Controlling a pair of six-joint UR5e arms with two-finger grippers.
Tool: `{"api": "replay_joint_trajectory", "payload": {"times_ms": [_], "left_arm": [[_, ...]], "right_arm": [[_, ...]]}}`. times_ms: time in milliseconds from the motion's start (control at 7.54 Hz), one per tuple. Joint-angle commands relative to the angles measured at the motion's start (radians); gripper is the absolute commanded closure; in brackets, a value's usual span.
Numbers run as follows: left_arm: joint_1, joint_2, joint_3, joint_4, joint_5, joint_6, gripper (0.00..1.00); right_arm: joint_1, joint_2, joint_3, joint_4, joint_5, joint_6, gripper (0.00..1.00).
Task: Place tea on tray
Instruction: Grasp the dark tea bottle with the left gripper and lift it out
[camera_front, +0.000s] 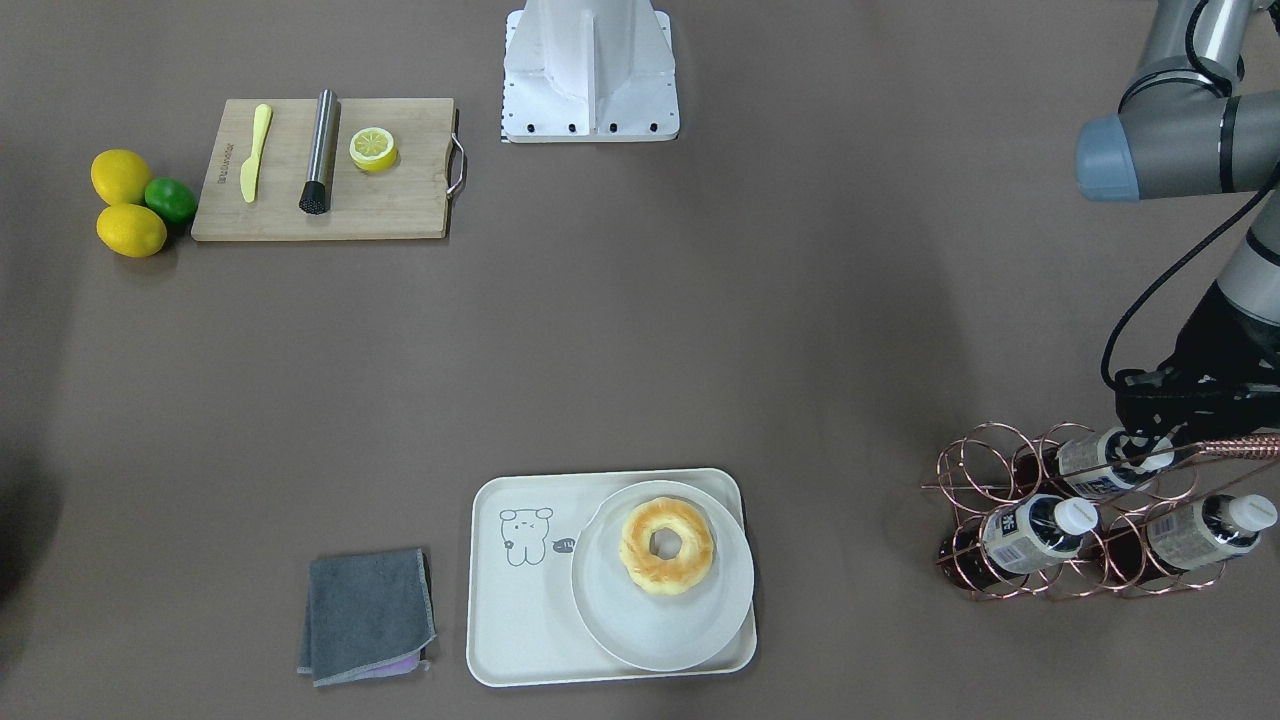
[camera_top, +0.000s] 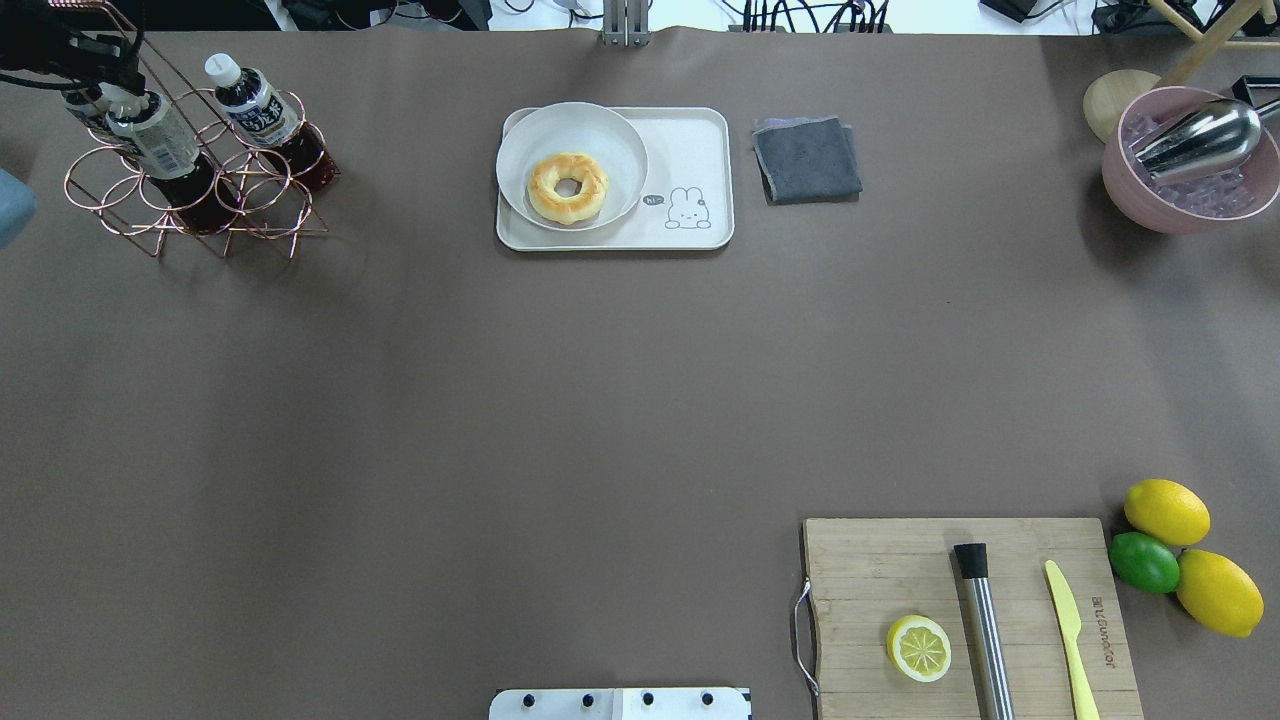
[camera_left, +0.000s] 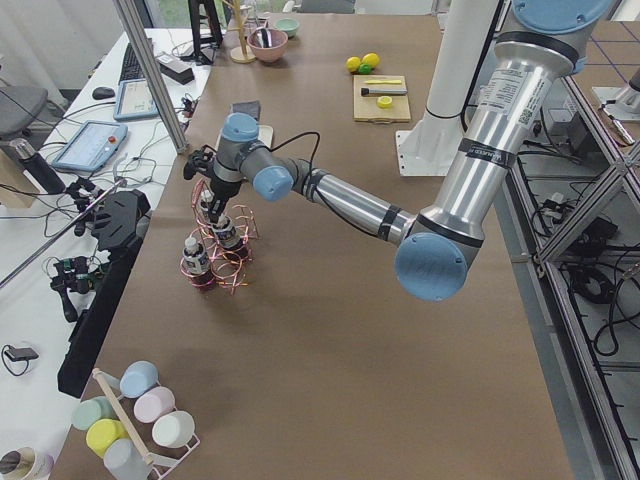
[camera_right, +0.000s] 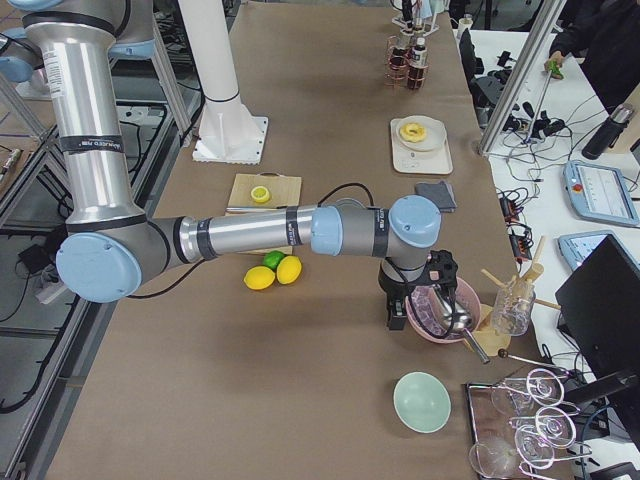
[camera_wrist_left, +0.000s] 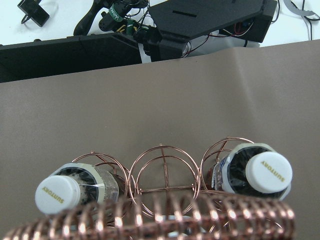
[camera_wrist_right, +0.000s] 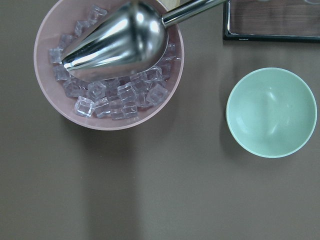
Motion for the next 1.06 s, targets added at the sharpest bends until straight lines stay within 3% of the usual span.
{"api": "replay_joint_trajectory", "payload": {"times_ms": [0,664,929], "left_arm": [[-0.051,-0.015,-0.027,0.039,-0.067,0.001,1.00],[-0.126,-0.017,-0.229,0.263,-0.079,0.041,1.00],[-0.188,-0.032,-0.265,0.321,-0.136,0.077,1.00]], "right_arm": [[0.000,-0.002,0.000,0.000,0.000,0.001,0.00],[-0.001,0.004,0.002,0.003,0.002,-0.004,0.00],[-0.001,-0.023,0.002,0.073,-0.014,-0.002,0.00]]}}
